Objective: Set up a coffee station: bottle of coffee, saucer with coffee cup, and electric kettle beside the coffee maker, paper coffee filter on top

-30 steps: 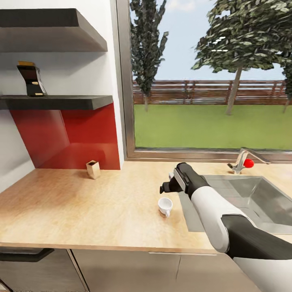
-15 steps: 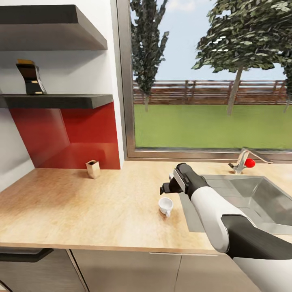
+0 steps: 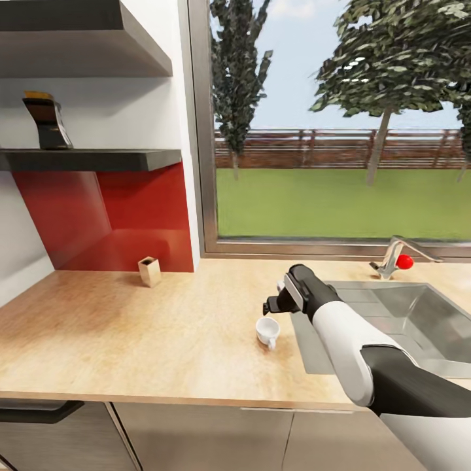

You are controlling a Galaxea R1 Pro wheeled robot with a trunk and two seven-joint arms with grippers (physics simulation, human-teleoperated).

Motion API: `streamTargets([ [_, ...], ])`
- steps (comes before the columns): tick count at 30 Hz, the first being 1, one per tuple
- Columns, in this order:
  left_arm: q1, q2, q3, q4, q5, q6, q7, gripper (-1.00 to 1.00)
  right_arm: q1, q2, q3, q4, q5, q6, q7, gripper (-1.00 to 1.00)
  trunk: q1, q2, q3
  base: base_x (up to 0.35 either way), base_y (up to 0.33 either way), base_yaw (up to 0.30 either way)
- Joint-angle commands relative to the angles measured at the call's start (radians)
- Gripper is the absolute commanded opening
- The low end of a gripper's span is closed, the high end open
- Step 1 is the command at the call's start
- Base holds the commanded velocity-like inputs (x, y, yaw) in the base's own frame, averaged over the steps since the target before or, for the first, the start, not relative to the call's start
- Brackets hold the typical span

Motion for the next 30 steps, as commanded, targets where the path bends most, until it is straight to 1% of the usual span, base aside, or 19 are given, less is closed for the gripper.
streamTargets([
  [1,0.000,0.000,-0.003,-0.003,0.007,-0.001,0.002,1.00,-0.001,-0.001,-0.007,0.004,0.011,0.004,0.008,1.00,0.004,-0.009,-0.005,0.000,0.000,0.000],
  [7,0.001,0.000,-0.003,-0.003,0.007,-0.001,0.002,1.00,-0.001,-0.009,-0.007,0.045,0.014,0.004,0.008,1.00,0.027,-0.051,-0.024,0.000,0.000,0.000],
  [12,0.000,0.000,-0.003,-0.003,0.007,-0.001,0.002,1.00,-0.001,-0.014,-0.006,0.052,0.014,0.004,0.008,1.00,0.047,-0.086,-0.039,0.000,0.000,0.000],
  [19,0.000,0.000,-0.003,-0.005,0.007,-0.001,0.002,1.00,-0.001,-0.028,-0.006,0.056,0.014,0.004,0.006,1.00,0.073,-0.135,-0.061,0.000,0.000,0.000],
  [30,0.000,0.000,-0.003,-0.005,0.007,-0.002,0.000,1.00,-0.001,-0.028,-0.006,0.056,0.014,0.004,0.005,1.00,0.116,-0.212,-0.096,0.000,0.000,0.000],
])
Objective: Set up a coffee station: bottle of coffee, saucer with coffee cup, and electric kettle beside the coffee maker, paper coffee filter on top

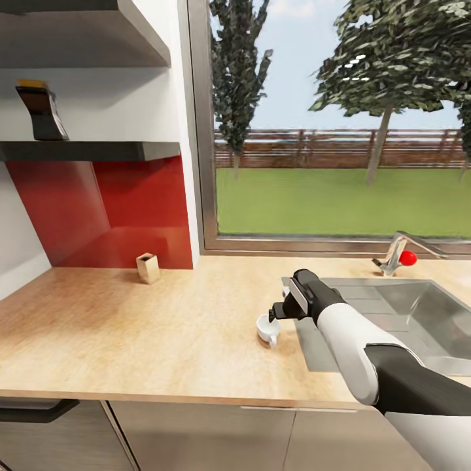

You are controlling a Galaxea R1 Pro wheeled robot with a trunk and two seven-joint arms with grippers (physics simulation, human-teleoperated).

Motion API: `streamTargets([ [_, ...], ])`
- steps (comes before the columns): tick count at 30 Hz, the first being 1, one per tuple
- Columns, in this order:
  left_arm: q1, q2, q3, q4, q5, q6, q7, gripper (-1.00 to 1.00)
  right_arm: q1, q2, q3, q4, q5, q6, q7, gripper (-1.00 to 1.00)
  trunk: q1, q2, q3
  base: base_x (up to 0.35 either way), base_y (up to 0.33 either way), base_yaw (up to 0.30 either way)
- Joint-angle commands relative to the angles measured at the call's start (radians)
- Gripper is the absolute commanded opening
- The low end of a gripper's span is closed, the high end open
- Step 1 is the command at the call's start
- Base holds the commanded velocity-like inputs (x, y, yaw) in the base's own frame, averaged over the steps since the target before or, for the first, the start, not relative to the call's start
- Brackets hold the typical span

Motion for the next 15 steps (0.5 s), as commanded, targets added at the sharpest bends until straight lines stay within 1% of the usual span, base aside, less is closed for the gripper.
streamTargets([
  [1,0.001,0.000,-0.003,-0.002,0.007,-0.001,0.002,1.00,-0.001,0.001,-0.007,-0.001,0.011,0.004,0.007,1.00,0.004,-0.008,-0.005,0.000,0.000,0.000],
  [6,0.001,-0.001,-0.003,-0.002,0.007,0.000,0.002,1.00,-0.001,0.001,-0.007,0.020,0.015,0.004,-0.006,1.00,0.023,-0.043,-0.020,0.000,0.000,0.000],
  [14,0.001,-0.002,-0.003,-0.002,0.007,0.000,0.002,1.00,-0.001,0.002,-0.007,0.025,0.015,0.004,-0.014,1.00,0.054,-0.099,-0.045,0.000,0.000,0.000],
  [15,0.001,-0.002,-0.003,-0.003,0.007,-0.001,0.002,1.00,-0.001,0.004,-0.007,0.026,0.015,0.004,-0.014,-1.00,0.054,-0.099,-0.045,0.000,0.000,0.000],
])
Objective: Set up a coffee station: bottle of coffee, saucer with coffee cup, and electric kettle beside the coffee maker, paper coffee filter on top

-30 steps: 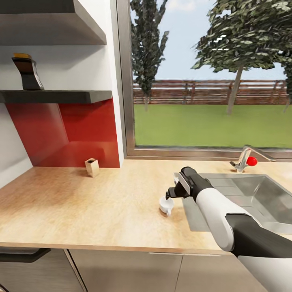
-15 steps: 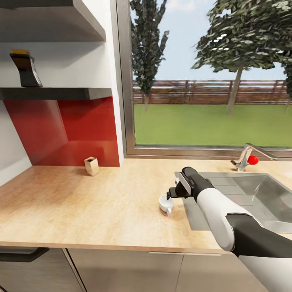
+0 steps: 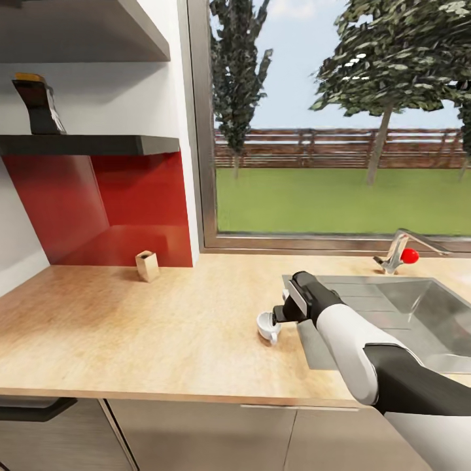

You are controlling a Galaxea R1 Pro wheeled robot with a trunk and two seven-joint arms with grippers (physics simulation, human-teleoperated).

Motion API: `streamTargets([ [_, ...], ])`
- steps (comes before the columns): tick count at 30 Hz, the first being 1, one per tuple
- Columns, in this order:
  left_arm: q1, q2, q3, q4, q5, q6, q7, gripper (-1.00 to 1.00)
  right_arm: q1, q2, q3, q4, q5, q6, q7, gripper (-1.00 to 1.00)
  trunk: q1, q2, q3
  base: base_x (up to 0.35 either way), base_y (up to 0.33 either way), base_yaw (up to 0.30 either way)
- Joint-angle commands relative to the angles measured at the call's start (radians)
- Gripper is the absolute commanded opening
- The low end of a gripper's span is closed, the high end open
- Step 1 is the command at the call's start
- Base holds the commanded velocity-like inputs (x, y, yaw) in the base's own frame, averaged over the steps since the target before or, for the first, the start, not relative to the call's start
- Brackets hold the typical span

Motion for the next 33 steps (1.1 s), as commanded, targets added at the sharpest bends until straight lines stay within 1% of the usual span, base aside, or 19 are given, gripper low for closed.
streamTargets([
  [1,0.001,0.000,-0.003,-0.002,0.007,-0.001,0.002,1.00,-0.001,0.001,-0.007,-0.001,0.011,0.004,0.005,-1.00,0.000,-0.001,-0.001,0.000,0.000,0.000],
  [27,0.001,0.001,-0.003,-0.001,0.008,-0.004,0.002,1.00,-0.001,0.004,-0.007,0.000,0.011,0.004,0.002,-1.00,0.000,-0.001,-0.001,0.000,0.000,0.000],
  [33,0.001,0.001,-0.004,-0.002,0.008,0.000,0.002,1.00,-0.001,0.004,-0.007,0.000,0.011,0.004,0.002,-1.00,-0.023,0.041,0.018,0.000,0.000,0.000],
])
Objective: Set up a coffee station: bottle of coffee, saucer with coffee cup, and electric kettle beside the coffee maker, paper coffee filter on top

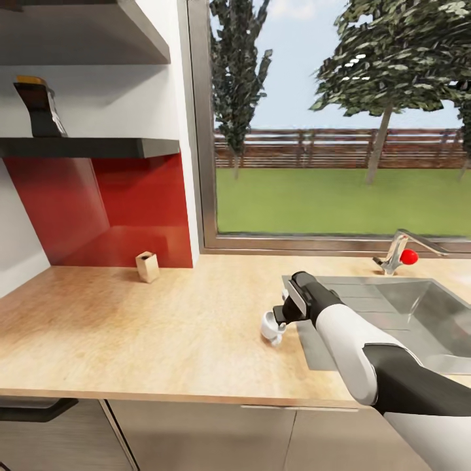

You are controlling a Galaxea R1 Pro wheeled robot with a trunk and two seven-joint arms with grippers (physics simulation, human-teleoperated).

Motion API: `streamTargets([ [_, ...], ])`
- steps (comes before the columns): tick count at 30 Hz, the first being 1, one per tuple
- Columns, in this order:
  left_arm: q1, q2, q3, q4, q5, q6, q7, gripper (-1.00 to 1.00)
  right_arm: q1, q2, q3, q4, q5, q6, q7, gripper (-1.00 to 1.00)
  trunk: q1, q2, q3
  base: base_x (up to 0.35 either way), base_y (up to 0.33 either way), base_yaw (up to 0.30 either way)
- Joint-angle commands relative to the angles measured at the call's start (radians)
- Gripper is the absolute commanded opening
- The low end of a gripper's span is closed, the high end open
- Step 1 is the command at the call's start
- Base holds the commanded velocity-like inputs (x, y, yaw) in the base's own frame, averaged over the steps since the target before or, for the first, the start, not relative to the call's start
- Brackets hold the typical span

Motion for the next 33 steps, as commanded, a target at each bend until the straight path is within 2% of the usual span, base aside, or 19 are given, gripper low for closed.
streamTargets([
  [1,0.001,0.000,-0.003,-0.003,0.007,0.000,0.002,1.00,-0.001,0.001,-0.007,-0.001,0.009,0.004,0.007,-1.00,-0.004,0.006,0.002,0.000,0.000,0.000],
  [14,0.001,0.000,-0.003,-0.003,0.008,0.003,0.002,1.00,-0.001,0.001,-0.007,-0.006,0.016,0.004,-0.004,-1.00,-0.054,0.097,0.043,0.000,0.000,0.000],
  [20,0.001,0.000,-0.003,-0.005,0.007,0.003,0.002,1.00,-0.001,0.003,-0.011,-0.024,0.017,0.004,-0.120,-1.00,-0.077,0.139,0.062,0.000,0.000,0.000],
  [21,0.001,0.000,-0.003,-0.012,0.007,0.004,0.002,1.00,-0.001,0.006,-0.013,-0.051,0.017,0.004,-0.183,-1.00,-0.080,0.146,0.065,0.000,0.000,0.000],
  [22,0.001,0.000,-0.003,-0.014,0.007,0.004,0.002,1.00,-0.001,0.007,-0.014,-0.065,0.016,0.004,-0.208,-1.00,-0.084,0.153,0.068,0.000,0.000,0.000],
  [25,0.001,0.000,-0.003,-0.017,0.008,0.004,0.002,1.00,-0.001,0.009,-0.014,-0.088,0.012,0.004,-0.244,-1.00,-0.096,0.174,0.077,0.000,0.000,0.000],
  [33,0.001,0.000,-0.003,-0.019,0.007,0.004,0.002,1.00,-0.001,0.009,-0.012,-0.096,0.013,0.004,-0.258,-1.00,-0.126,0.230,0.105,0.000,0.000,-0.010],
])
